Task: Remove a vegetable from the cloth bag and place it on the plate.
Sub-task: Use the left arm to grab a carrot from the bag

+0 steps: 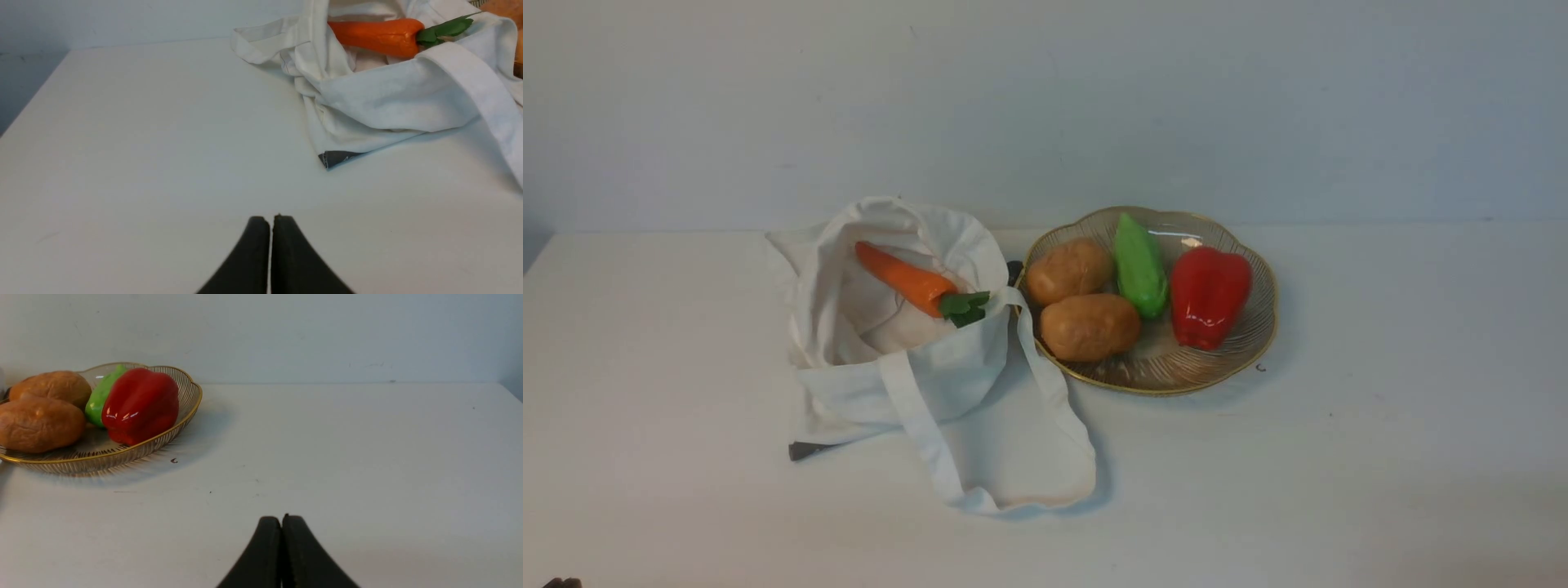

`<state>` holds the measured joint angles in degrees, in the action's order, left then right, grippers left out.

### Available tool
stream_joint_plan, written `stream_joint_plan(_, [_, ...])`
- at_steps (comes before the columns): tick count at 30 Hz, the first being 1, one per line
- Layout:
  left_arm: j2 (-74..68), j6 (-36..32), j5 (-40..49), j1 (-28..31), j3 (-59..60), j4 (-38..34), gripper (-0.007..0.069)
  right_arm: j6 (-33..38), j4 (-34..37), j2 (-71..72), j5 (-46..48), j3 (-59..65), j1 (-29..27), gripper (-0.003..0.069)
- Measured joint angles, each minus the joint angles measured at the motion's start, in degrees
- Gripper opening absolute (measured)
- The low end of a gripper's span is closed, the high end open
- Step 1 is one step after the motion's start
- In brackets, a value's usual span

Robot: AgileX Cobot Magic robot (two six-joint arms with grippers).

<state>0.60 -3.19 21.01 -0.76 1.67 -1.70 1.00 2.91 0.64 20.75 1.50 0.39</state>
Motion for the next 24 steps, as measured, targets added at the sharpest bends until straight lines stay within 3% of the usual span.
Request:
stream_joint_plan(10, [0.0,1.8,-0.01,0.0,0.0,-3.01,-0.0005,0.0,0.0,0.0,0.0,0.0,0.0,-0.0015])
stream_joint_plan(13, [0.0,14.92,1.3,0.0,0.0,-21.86,-0.0005,0.0,0.0,0.0,0.0,0.0,0.0,-0.0015])
stream_joint_plan(14, [0.0,15.67,1.43,0.0,0.0,-23.09,-0.0005,0.0,0.0,0.0,0.0,0.0,0.0,-0.0015])
stream_joint_plan(17, [0.0,25.41,1.94,0.0,0.06,-42.26,-0.0005,0.0,0.0,0.0,0.0,0.0,0.0,-0.0015])
stream_joint_plan(21, [0.0,28.58,0.98,0.0,0.06,-57.95,-0.0005,0.0,0.0,0.0,0.0,0.0,0.0,-0.0015])
stream_joint_plan(24, [0.0,27.62,-0.88,0.0,0.06,-61.91,-0.0005,0.0,0.0,0.0,0.0,0.0,0.0,-0.0015])
